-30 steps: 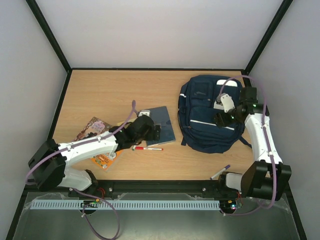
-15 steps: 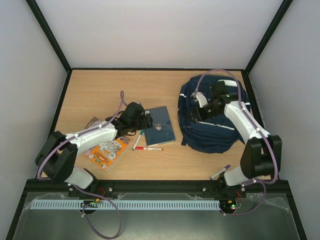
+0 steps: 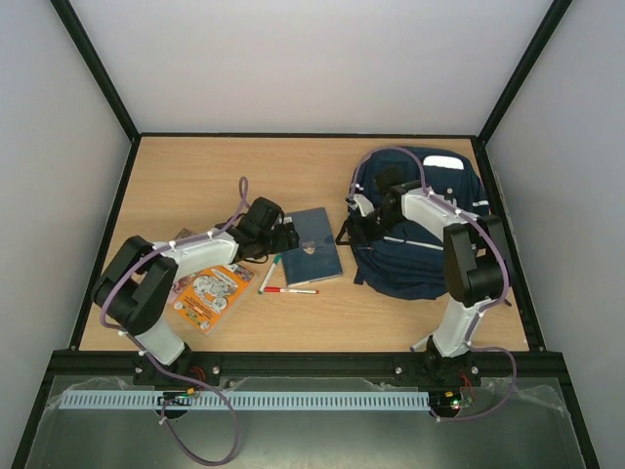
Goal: Pack the student bag
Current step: Pick up the book from the center of the board.
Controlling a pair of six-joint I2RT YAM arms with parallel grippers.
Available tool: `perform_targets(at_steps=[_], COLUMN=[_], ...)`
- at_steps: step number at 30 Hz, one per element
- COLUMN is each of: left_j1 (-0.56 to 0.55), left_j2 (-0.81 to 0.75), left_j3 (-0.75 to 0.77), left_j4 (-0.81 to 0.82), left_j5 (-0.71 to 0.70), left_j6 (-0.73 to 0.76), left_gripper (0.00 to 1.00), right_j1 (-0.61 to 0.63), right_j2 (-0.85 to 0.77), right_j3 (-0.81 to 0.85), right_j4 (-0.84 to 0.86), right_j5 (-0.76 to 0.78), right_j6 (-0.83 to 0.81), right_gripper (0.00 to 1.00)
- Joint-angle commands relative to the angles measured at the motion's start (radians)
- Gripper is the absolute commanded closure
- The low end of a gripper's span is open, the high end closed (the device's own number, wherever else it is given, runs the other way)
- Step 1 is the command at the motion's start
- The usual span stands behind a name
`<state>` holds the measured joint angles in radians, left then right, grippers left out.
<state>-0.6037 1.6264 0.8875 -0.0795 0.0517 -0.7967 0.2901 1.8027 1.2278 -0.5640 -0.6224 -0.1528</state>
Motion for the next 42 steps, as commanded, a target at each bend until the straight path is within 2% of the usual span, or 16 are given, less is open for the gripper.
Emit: perform_targets(at_steps=[1,4,6,8,12,24,32,38,42], left_j1=[0.021,0.022,0.025,0.029,0.049,0.079,0.062,0.024,0.006], left_j2=[0.046,0.073,0.092,0.113,0.142,0.221,0.296,0.329,0.299], left_j3=[0.039,0.050,0.059,0.074,0.081,0.039,0.020,0.056,0.049], left_j4=[0.021,0.035,0.043,0.035,0.033,0.144,0.272,0.308,0.337], left_j5=[0.038,0.040,0.041,0.038,0.048,0.166,0.286,0.370,0.398], left_j6=[-0.014,-0.024,-0.030,-0.033,-0.051,-0.154,-0.208,-0.196,-0.196], left_gripper=[0.13,0.13,0.13,0.12,0.10,0.09,0.10,0.12,0.15], right_j1=[0.034,0.077,0.101,0.110,0.112,0.112,0.112,0.112,0.112], right_j2=[0.030,0.065,0.084,0.097,0.120,0.211,0.242,0.268,0.259], right_j3=[0.020,0.017,0.015,0.012,0.005,0.001,-0.019,-0.018,-0.018], right_j4=[0.036,0.066,0.088,0.098,0.097,0.094,0.102,0.097,0.098], right_j5=[0.004,0.101,0.189,0.207,0.195,0.195,0.222,0.207,0.168], right_j6=[0.042,0.078,0.102,0.112,0.114,0.093,0.092,0.081,0.066], right_gripper=[0.36,0.36,0.30,0.22,0.22,0.42,0.66,0.67,0.65])
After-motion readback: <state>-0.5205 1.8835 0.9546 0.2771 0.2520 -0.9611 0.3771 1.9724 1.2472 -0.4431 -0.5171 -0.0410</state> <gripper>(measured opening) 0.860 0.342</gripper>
